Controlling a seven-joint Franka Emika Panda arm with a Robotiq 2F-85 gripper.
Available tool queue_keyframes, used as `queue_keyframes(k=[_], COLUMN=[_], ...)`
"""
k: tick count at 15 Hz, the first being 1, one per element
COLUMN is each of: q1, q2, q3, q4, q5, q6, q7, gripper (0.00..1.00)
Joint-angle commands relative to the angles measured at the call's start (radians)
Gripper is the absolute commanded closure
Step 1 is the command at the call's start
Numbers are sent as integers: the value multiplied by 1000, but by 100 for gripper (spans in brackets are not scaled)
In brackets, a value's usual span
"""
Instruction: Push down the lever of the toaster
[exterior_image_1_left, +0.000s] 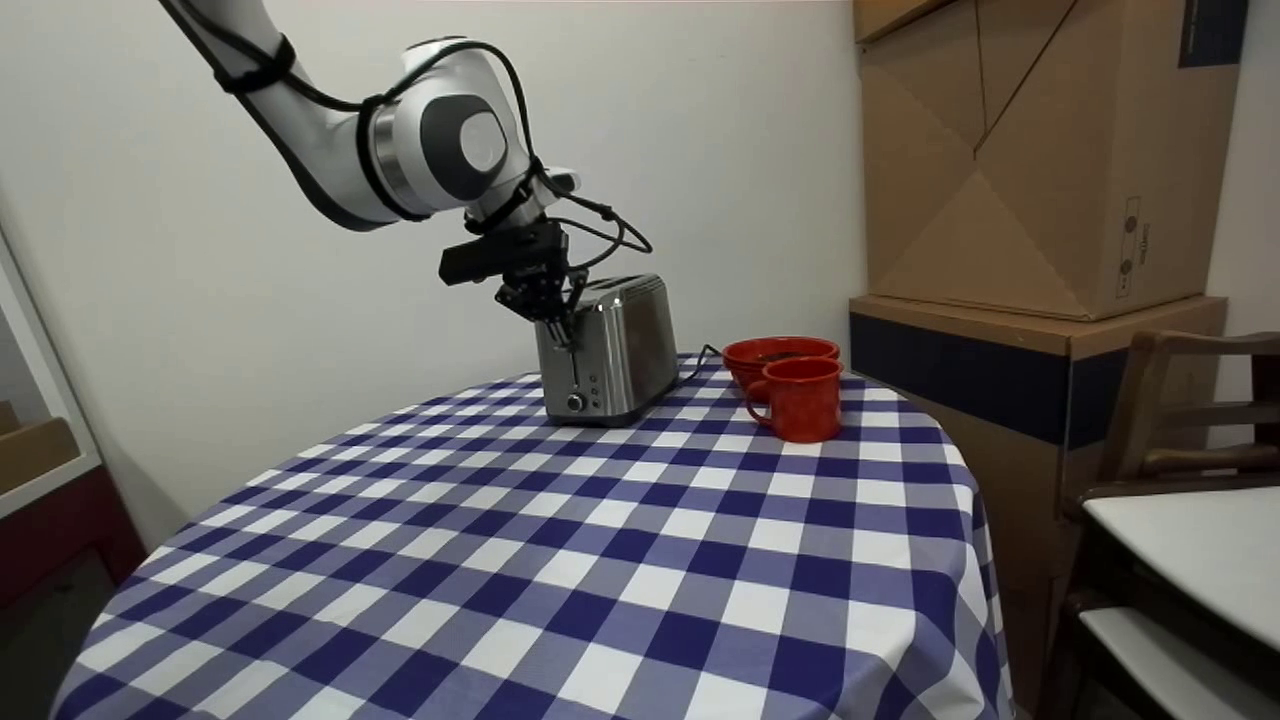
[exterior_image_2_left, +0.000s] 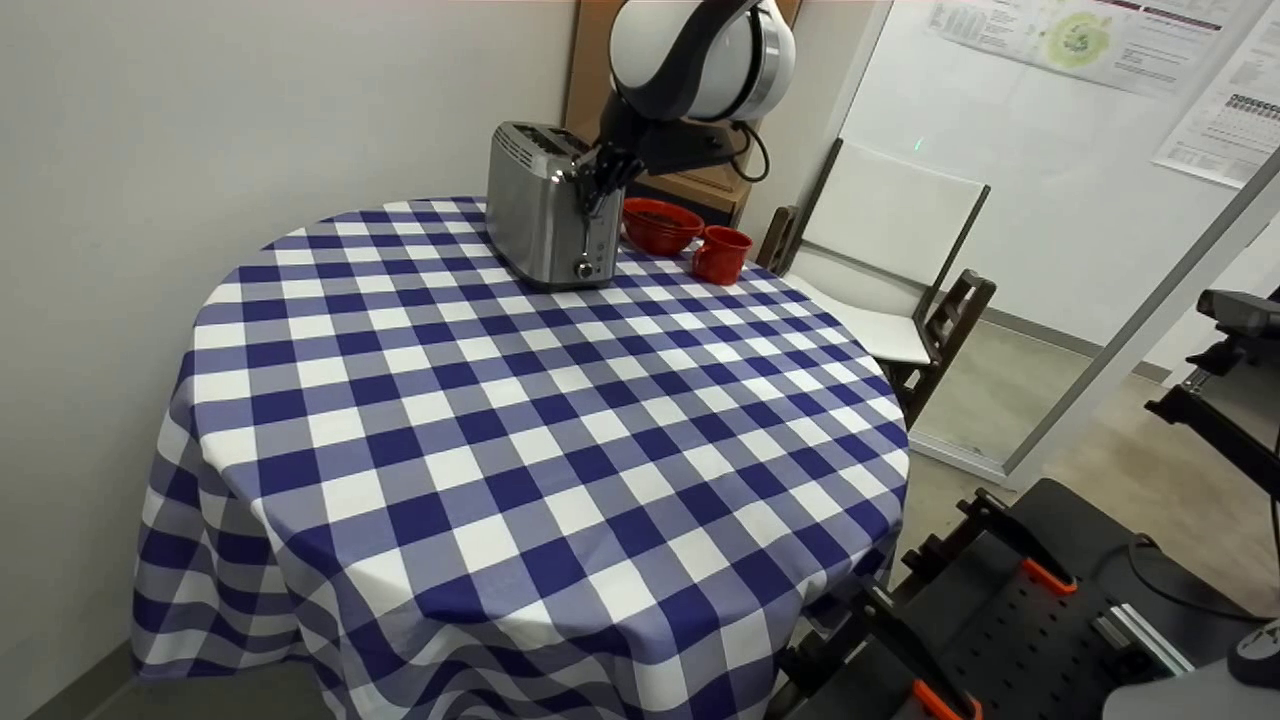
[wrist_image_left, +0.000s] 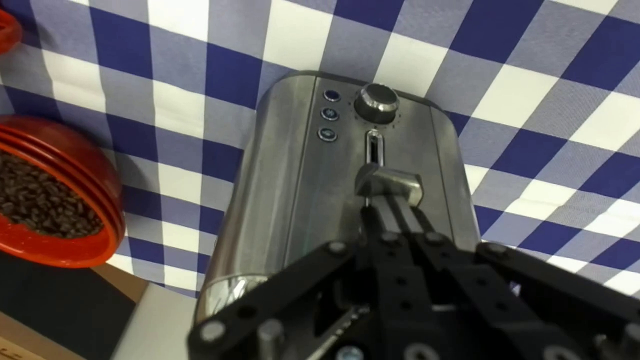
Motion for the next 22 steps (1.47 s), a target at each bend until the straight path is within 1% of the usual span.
queue_keyframes(k=[1,9,14,16,18,22], q1=[3,-7,-8,-15,-29,-66], q2=[59,123,121,96,47,-76], q3=[-4,-1,-4,7,26,61], q4=[36,17,11,1,-23,-78], q5=[-9,-7,-7,1,12,46], q6=[31,88,95,66,-5,-192], q7=[15,9,10,9,4,-8], gripper=[100,100,100,100,100,100])
